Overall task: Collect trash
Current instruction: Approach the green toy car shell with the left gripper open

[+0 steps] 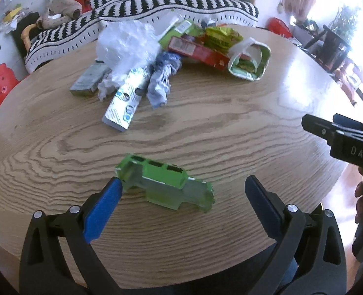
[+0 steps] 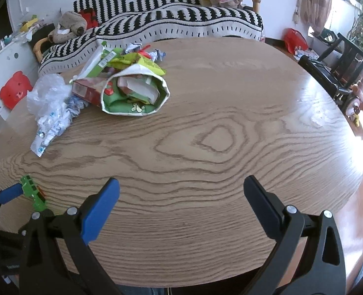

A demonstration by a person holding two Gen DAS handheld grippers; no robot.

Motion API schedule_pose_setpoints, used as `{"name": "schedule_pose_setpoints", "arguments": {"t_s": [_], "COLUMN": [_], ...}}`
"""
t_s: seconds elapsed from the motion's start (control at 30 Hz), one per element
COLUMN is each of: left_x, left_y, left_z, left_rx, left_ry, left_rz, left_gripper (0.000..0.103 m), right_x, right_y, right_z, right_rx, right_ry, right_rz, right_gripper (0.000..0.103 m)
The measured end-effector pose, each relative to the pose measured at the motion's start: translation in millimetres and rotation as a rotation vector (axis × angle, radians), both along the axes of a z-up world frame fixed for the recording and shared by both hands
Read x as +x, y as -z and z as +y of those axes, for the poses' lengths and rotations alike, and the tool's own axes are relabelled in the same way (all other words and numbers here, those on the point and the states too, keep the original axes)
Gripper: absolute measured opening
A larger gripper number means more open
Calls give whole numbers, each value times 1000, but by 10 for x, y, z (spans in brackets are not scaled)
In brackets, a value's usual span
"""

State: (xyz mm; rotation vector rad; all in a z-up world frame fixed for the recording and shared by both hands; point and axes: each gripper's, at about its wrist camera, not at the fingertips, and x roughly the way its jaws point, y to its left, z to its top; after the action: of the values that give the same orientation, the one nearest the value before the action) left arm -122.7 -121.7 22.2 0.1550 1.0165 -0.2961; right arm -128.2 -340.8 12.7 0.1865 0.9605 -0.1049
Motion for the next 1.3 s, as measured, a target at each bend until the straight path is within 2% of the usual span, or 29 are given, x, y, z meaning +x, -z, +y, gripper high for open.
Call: {"name": "schedule_pose_setpoints", "arguments": {"t_s": [0.03,0.13,0.27,0.43,0.63,0.9,1.3], "left_x": [7,30,78,103,122,258,365], "left_y": [24,71,105,79,30,37,85], "left_z": [3,30,136,352,520,815,893], "left_rx": [-1,-7,-21,-46,4,-4,-12], "left_ry": [-2,-12,-22,-19,-20,-85,-111], "left_rz": [8,25,41,52,19,32,38], "left_gripper": [97,97,97,97,97,97,97], "right_x": [33,57,99,162,252,311,362], "right_y": [51,77,93,134,188,207,141], "right_z": [7,40,101,180,303,409,460], "right_rx": [46,41,1,-15,-27,-44,-55], "right_ry": [0,-9,-22,-34,-61,-75,-83], "right_rz": [-8,2,77,90,72,63,46], "right_gripper": [97,97,97,97,97,97,97]}}
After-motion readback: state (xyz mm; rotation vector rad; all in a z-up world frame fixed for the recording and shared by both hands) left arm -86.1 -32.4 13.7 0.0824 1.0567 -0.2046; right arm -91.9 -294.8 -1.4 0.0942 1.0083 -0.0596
